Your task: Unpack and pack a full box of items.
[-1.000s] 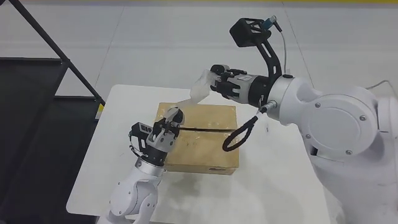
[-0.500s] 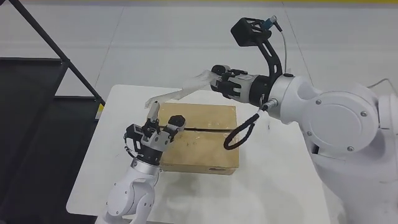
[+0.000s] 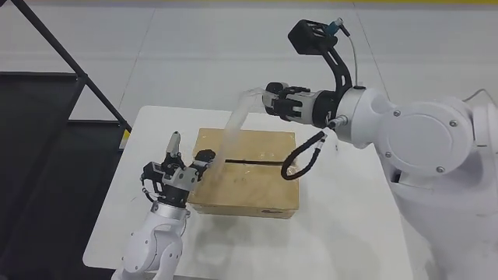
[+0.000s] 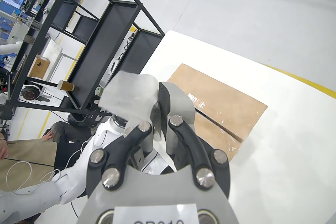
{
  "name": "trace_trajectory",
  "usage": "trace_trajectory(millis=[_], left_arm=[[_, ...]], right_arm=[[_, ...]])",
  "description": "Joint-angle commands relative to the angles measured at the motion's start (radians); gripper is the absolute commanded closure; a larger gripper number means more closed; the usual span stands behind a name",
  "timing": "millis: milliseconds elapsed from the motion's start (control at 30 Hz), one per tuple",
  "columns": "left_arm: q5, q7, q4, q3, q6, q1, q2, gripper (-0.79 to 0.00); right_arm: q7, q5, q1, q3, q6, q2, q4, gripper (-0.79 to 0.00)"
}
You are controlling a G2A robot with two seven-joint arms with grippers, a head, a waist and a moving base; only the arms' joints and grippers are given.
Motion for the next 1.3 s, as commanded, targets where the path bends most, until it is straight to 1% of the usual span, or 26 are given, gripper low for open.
trace_trajectory(millis=[0, 267, 400, 533, 667, 867, 1100, 1200, 1267], left_arm=[[-0.002, -0.003, -0.003, -0.008, 0.001, 0.002, 0.0, -0.785], [0.003, -0.04, -0.011, -0.014, -0.004, 0.019, 0.001, -0.785], [0.0, -0.047, -0.011, -0.004, -0.013, 0.023, -0.001, -0.785], [0.029, -0.051, -0.006, 0.02, -0.024, 0.013, -0.004, -0.785], [0.125, -0.033, 0.002, 0.06, -0.067, -0.003, -0.008, -0.785], [0.184, -0.031, 0.016, 0.109, -0.106, -0.02, -0.015, -0.785], [0.175, -0.015, 0.024, 0.132, -0.128, -0.042, -0.023, -0.785], [0.176, 0.018, 0.03, 0.133, -0.147, -0.055, -0.027, -0.785], [0.19, 0.027, 0.037, 0.14, -0.156, -0.06, -0.03, -0.754]], right_arm=[[0.0, 0.002, 0.004, -0.003, 0.001, 0.001, 0.005, 0.0], [-0.006, 0.005, 0.022, -0.011, 0.024, 0.004, 0.014, 0.0], [-0.014, 0.01, 0.033, -0.017, 0.034, 0.004, 0.017, 0.0], [-0.023, 0.02, 0.049, -0.027, 0.04, 0.003, 0.029, 0.0], [-0.033, 0.032, 0.064, -0.039, 0.042, 0.002, 0.04, 0.0], [-0.049, 0.048, 0.082, -0.051, 0.046, 0.0, 0.044, 0.0], [-0.063, 0.064, 0.095, -0.059, 0.048, 0.001, 0.044, 0.0], [-0.07, 0.078, 0.096, -0.058, 0.041, 0.001, 0.046, 0.0], [-0.074, 0.086, 0.095, -0.056, 0.037, 0.002, 0.047, 0.0]])
